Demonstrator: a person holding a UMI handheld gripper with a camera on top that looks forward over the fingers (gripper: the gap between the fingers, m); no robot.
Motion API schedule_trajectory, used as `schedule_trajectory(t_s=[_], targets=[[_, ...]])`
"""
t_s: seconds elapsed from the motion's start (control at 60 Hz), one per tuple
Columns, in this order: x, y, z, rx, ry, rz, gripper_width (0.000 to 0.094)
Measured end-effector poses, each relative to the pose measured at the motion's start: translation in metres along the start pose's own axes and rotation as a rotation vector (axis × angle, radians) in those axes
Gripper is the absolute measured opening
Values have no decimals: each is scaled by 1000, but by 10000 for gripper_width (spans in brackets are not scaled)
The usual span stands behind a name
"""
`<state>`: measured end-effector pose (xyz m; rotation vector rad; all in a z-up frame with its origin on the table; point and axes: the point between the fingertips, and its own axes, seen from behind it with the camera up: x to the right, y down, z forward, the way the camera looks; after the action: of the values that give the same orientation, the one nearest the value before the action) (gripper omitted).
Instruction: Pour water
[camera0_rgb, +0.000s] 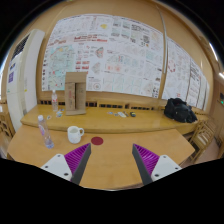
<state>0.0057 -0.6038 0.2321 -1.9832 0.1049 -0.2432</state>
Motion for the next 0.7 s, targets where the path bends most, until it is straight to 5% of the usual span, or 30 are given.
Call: schedule_trajectory(t_s=[0.45, 0.7], targets=[[-155, 126, 23, -150, -96, -27, 852], [-333, 104, 93, -73, -259, -2, 857]])
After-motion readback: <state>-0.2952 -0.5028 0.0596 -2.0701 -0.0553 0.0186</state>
